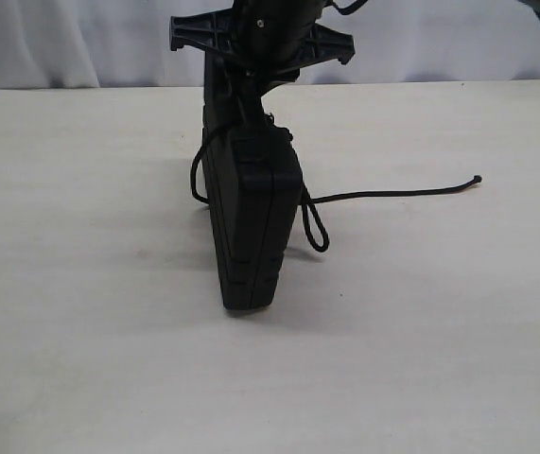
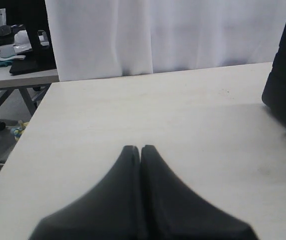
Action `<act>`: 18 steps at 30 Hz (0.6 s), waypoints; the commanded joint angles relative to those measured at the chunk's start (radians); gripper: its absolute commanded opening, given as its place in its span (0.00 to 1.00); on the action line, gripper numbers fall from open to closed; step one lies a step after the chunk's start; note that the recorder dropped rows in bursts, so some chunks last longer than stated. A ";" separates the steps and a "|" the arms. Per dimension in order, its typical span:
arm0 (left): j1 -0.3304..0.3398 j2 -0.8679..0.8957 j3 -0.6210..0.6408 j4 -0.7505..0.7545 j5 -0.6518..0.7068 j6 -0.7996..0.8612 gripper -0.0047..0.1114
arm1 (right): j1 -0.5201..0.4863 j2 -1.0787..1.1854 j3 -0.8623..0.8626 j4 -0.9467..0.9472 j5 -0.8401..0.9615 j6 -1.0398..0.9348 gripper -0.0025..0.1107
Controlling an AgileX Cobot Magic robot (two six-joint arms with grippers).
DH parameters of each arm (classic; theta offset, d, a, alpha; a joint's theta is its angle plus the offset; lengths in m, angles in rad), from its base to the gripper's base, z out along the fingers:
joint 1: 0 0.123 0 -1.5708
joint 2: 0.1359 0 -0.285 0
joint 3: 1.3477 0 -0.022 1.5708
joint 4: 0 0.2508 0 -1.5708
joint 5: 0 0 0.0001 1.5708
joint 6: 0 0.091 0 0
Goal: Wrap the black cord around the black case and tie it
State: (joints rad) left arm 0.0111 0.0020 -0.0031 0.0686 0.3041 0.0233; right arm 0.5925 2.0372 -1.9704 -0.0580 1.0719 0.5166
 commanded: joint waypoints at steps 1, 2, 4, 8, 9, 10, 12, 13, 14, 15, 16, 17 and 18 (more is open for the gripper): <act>-0.006 -0.002 0.003 -0.002 -0.002 -0.001 0.04 | 0.003 0.013 0.000 0.016 0.025 0.001 0.06; -0.006 -0.002 0.003 -0.002 -0.002 -0.001 0.04 | 0.003 0.013 0.000 0.016 0.025 0.001 0.06; -0.006 -0.002 0.003 -0.002 -0.002 -0.001 0.04 | 0.003 0.013 0.000 0.016 0.025 0.001 0.06; -0.006 -0.002 0.003 -0.002 -0.002 -0.001 0.04 | 0.003 0.013 0.000 0.016 0.025 0.001 0.06; -0.006 -0.002 0.003 -0.002 -0.002 -0.001 0.04 | 0.003 0.013 0.000 0.016 0.025 0.001 0.06; -0.006 -0.002 0.003 -0.002 -0.002 -0.001 0.04 | 0.003 0.013 0.000 0.016 0.023 0.001 0.06; -0.006 -0.002 0.003 -0.002 -0.002 -0.001 0.04 | 0.003 0.013 0.000 0.003 0.007 0.001 0.06; -0.006 -0.002 0.003 -0.002 -0.002 -0.001 0.04 | 0.003 0.013 0.000 -0.002 0.000 0.001 0.06; -0.006 -0.002 0.003 -0.002 -0.002 -0.001 0.04 | 0.003 0.013 0.000 -0.009 -0.001 0.001 0.06; -0.006 -0.002 0.003 -0.002 -0.002 -0.001 0.04 | 0.003 0.013 0.000 -0.014 -0.001 0.001 0.06; -0.006 -0.002 0.003 -0.002 -0.002 -0.001 0.04 | 0.003 0.013 0.000 -0.017 -0.001 0.001 0.06; -0.006 -0.002 0.003 -0.002 -0.002 -0.001 0.04 | 0.003 0.013 0.000 -0.017 -0.001 0.001 0.06; -0.006 -0.002 0.003 -0.002 -0.002 -0.001 0.04 | 0.003 0.013 0.000 -0.017 -0.001 0.001 0.06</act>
State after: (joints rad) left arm 0.0111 0.0020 -0.0031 0.0686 0.3041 0.0233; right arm 0.5925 2.0372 -1.9704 -0.0645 1.0700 0.5166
